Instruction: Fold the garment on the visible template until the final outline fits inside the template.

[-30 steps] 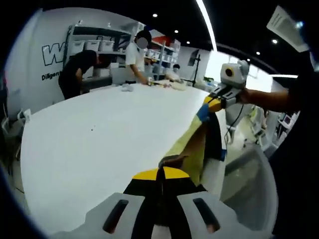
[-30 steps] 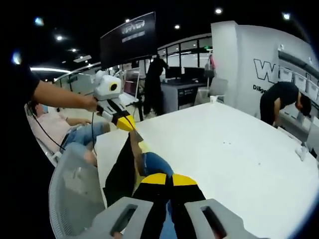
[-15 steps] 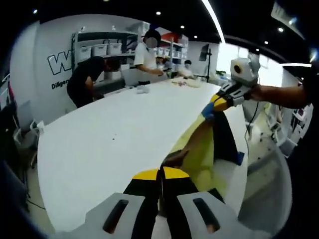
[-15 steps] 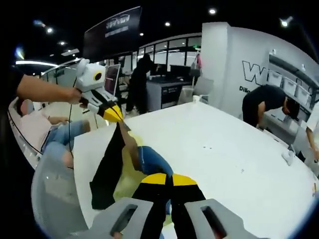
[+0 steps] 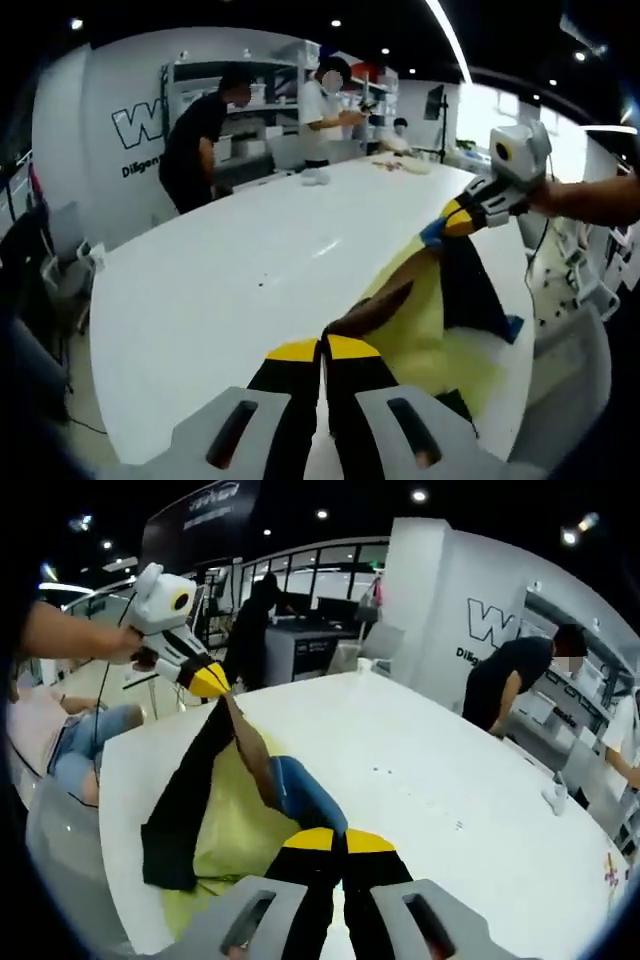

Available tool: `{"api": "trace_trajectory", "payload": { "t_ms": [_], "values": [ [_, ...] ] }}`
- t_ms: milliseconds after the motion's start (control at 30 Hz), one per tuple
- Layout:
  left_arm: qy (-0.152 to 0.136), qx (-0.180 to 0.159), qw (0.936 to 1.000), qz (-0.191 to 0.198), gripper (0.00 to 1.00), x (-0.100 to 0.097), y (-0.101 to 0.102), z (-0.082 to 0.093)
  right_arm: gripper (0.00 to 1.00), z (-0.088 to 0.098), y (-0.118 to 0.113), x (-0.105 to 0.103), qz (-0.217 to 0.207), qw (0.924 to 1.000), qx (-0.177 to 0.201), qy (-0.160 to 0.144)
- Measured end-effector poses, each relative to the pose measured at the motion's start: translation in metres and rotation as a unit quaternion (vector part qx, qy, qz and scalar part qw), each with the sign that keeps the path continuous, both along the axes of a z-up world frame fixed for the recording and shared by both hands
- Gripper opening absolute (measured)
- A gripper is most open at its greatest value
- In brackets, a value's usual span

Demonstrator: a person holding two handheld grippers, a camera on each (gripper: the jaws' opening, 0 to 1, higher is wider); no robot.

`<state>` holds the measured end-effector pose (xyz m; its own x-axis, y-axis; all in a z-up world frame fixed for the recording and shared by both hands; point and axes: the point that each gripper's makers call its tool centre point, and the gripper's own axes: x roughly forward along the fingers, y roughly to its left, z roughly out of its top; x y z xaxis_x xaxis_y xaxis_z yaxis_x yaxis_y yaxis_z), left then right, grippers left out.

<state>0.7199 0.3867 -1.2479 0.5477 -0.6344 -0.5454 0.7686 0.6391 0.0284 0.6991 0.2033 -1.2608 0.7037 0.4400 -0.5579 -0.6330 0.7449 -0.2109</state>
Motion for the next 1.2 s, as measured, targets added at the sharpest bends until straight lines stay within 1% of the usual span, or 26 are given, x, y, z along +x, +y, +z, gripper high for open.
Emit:
{"api": "trace_trajectory", "payload": {
  "t_ms": [67, 100, 167, 267, 367, 433, 567, 633, 700, 767, 800, 900, 1000, 1100, 1167, 1200],
  "values": [
    [-0.003, 0.008, 1.0000, -0.001, 0.00, 0.009, -0.002, -0.007, 0.00, -0.008, -0.004, 0.008, -0.003, 0.9994, -0.033, -0.007],
    [-0.002, 0.011, 0.9999, -0.001, 0.00, 0.013, -0.002, -0.009, 0.00, -0.011, -0.005, 0.012, 0.003, 0.9986, -0.050, -0.016],
    [-0.003, 0.018, 0.9998, 0.002, 0.00, 0.021, -0.003, -0.015, 0.00, -0.018, -0.003, 0.021, -0.004, 0.9989, -0.045, -0.011],
    [0.005, 0.022, 0.9997, 0.005, 0.00, 0.032, -0.002, -0.026, 0.00, -0.028, -0.006, 0.036, -0.013, 0.9985, -0.053, -0.004],
    [0.007, 0.027, 0.9996, 0.007, 0.00, 0.042, -0.002, -0.035, 0.00, -0.038, -0.005, 0.046, -0.017, 0.9984, -0.054, 0.005],
    [0.017, 0.029, 0.9994, 0.010, 0.00, 0.047, -0.001, -0.041, 0.00, -0.047, -0.005, 0.052, -0.020, 0.9980, -0.057, 0.016],
    [0.027, 0.036, 0.9989, 0.014, 0.00, 0.059, -0.002, -0.055, 0.00, -0.064, -0.006, 0.065, -0.028, 0.9971, -0.065, 0.029],
    [0.032, 0.042, 0.9985, 0.016, 0.00, 0.065, -0.003, -0.064, 0.00, -0.073, -0.007, 0.068, -0.033, 0.9965, -0.065, 0.042],
    [0.040, 0.050, 0.9978, 0.017, 0.00, 0.070, -0.004, -0.074, 0.00, -0.086, -0.008, 0.074, -0.042, 0.9953, -0.066, 0.057],
    [0.045, 0.057, 0.9972, 0.019, 0.00, 0.076, -0.005, -0.085, 0.00, -0.092, -0.009, 0.077, -0.047, 0.9948, -0.065, 0.062],
    [0.047, 0.061, 0.9968, 0.020, 0.00, 0.077, -0.006, -0.089, 0.00, -0.100, -0.010, 0.078, -0.054, 0.9937, -0.062, 0.075],
    [0.054, 0.070, 0.9958, 0.023, 0.00, 0.082, -0.007, -0.103, 0.00, -0.108, -0.010, 0.082, -0.059, 0.9930, -0.066, 0.079],
    [0.059, 0.073, 0.9953, 0.025, 0.00, 0.086, -0.008, -0.110, 0.00, -0.117, -0.013, 0.087, -0.060, 0.9916, -0.076, 0.085],
    [0.068, 0.072, 0.9946, 0.032, 0.00, 0.092, -0.008, -0.117, 0.00, -0.123, -0.017, 0.094, -0.061, 0.9907, -0.085, 0.087],
    [0.090, 0.065, 0.9926, 0.048, 0.00, 0.094, -0.007, -0.124, 0.00, -0.125, -0.019, 0.102, -0.063, 0.9907, -0.083, 0.088],
    [0.106, 0.058, 0.9911, 0.057, 0.00, 0.096, -0.007, -0.128, 0.00, -0.127, -0.020, 0.105, -0.070, 0.9904, -0.076, 0.092]
  ]
}}
